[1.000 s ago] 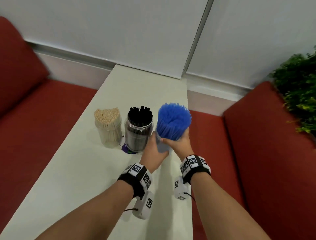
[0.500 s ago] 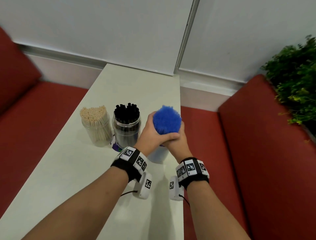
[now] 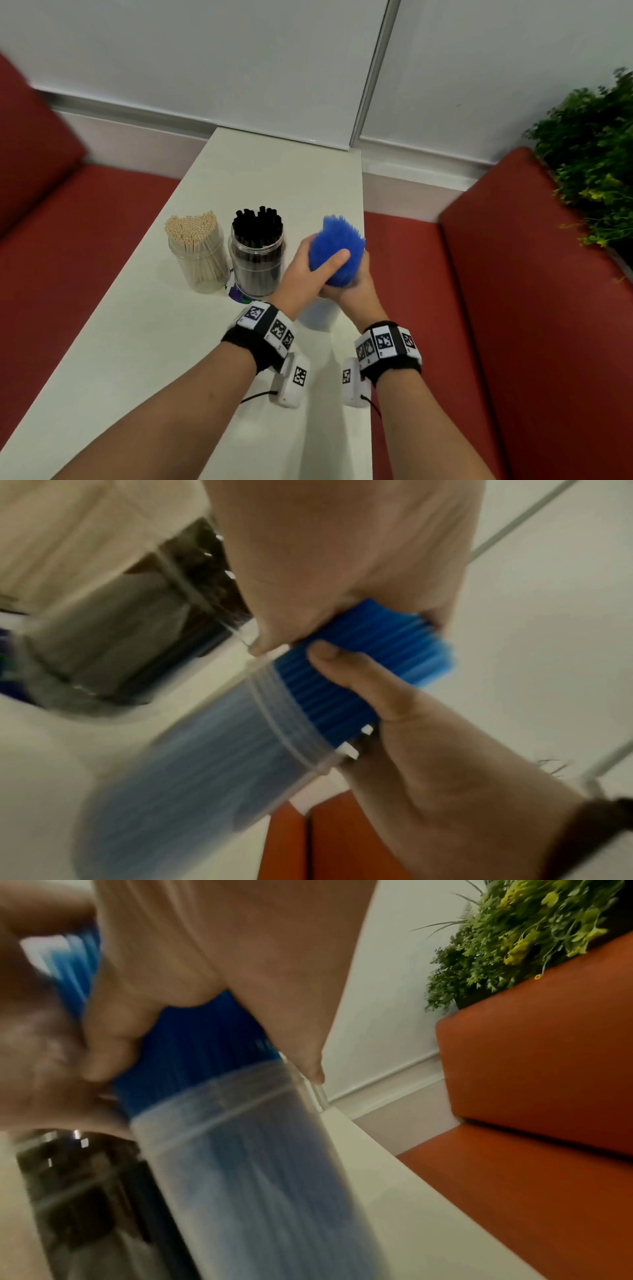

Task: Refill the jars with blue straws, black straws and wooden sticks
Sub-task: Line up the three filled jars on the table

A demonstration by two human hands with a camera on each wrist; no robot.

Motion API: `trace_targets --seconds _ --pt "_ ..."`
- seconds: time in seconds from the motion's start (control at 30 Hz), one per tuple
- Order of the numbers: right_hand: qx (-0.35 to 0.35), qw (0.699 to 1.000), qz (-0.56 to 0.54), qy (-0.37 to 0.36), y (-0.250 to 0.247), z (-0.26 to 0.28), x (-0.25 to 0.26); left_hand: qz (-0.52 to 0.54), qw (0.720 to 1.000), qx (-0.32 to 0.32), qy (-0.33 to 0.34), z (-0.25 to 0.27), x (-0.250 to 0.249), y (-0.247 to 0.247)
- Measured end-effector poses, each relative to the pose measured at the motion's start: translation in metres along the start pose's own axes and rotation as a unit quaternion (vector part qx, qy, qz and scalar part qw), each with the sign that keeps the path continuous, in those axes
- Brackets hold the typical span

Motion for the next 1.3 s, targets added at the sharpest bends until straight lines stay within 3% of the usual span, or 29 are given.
trace_targets --seconds 0.17,0.23,0.37,0.43,0.6,0.67,0.73,0.83,0.93,1.07,1.17,1.23,1.3 --pt "-0.069 0.991 -0.002 -0.116 -0.012 0.000 0.030 -0.001 0.987 -0.113 0.110 -0.005 -0.043 -0.016" --pt "-0.062 0.993 0.027 -0.098 -0.022 0.006 0.027 0.006 0.984 -0.134 0.120 -0.003 -0.047 -0.031" --pt "0.004 1.000 0.024 -0.016 -0.006 0.013 0.003 -0.020 0.998 -0.058 -0.011 -0.001 -0.018 -0.020" --pt "-0.018 0.999 -0.007 -0.026 0.003 0.010 0.002 -0.025 0.999 -0.016 -0.043 0.003 -0.011 -0.002" --pt "-0.048 0.992 -0.048 -0.106 0.003 0.002 0.032 -0.079 0.991 -0.093 0.047 -0.001 -0.041 0.004" --pt "-0.070 0.988 -0.008 -0.141 -0.008 0.007 0.040 -0.041 0.986 -0.131 0.096 0.001 -0.051 -0.006" --pt "-0.086 0.988 0.043 -0.123 -0.020 0.015 0.040 -0.039 0.983 -0.148 0.105 0.005 -0.050 -0.016" --pt "-0.114 0.983 0.067 -0.127 -0.025 0.025 0.039 -0.052 0.991 -0.115 0.047 0.002 -0.034 -0.016" --pt "-0.130 0.961 0.176 -0.171 -0.010 0.013 0.053 -0.035 0.996 -0.087 0.009 -0.002 -0.018 -0.006" --pt "-0.071 0.894 0.406 -0.177 0.006 -0.007 0.056 -0.040 0.997 -0.058 0.042 -0.007 -0.011 0.004" --pt "-0.093 0.891 0.418 -0.149 0.001 -0.009 0.057 -0.059 0.997 -0.018 0.051 -0.011 -0.005 0.004" --pt "-0.059 0.889 0.428 -0.152 0.004 -0.007 0.057 -0.043 0.997 0.024 0.055 -0.006 0.002 0.005" --pt "-0.067 0.918 0.354 -0.165 0.000 0.000 0.061 -0.019 0.998 0.009 0.052 0.000 0.016 -0.002"
Point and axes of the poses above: each hand's wrist, its own z-axis away from the middle knuckle, its own y-axis out of the palm, x = y × z, the point moved 5 cm from there along -z, towards the middle knuckle, and after that the axes turned 5 degrees about -z, right-handed, at the moved point
